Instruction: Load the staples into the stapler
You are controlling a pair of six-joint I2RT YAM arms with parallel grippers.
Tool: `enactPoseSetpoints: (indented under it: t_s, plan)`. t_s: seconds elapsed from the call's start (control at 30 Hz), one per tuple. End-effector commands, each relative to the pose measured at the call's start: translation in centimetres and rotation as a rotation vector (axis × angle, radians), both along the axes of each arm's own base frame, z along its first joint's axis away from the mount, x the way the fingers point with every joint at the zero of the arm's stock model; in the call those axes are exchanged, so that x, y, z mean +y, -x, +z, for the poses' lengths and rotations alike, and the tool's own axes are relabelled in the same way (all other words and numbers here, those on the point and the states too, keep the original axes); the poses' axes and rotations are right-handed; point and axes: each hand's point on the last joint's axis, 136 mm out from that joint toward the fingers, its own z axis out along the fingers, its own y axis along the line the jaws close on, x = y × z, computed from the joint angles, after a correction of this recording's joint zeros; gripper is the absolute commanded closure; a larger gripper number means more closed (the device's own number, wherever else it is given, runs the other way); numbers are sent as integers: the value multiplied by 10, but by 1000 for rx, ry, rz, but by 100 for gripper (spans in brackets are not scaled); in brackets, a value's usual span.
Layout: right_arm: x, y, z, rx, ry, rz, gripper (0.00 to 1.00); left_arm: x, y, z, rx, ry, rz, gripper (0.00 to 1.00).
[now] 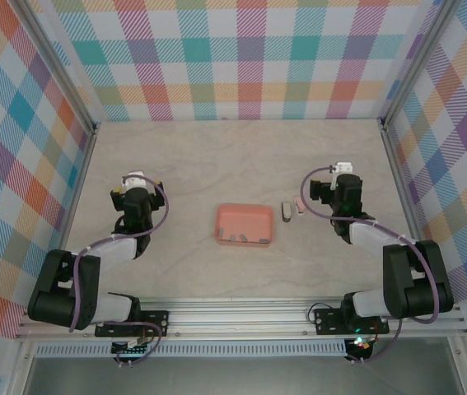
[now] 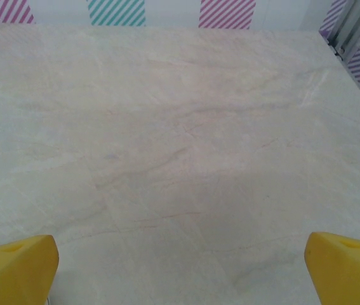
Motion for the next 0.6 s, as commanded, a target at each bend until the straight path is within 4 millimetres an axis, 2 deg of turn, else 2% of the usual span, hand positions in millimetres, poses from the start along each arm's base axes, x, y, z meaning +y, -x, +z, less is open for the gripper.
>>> enactPoseSetpoints:
  t_s: [0.0,0.27,0.37,0.5,0.57]
  plan:
    - [-1,0,-1,-49,-14,8,1,-4,-7,15,-67,40,-47,0]
    - [-4,3,-20,-103,-19,4,1,-1,4,-5,-5,90,-27,0]
    - [-2,5,-20,-117,-26,15,1,-2,7,-14,8,86,-41,0]
    - [2,4,-22,-114,-43,56,1,-1,12,-10,1,76,-45,0]
    - [-3,0,-33,-94,-100,65,1,1,16,-9,1,67,-35,0]
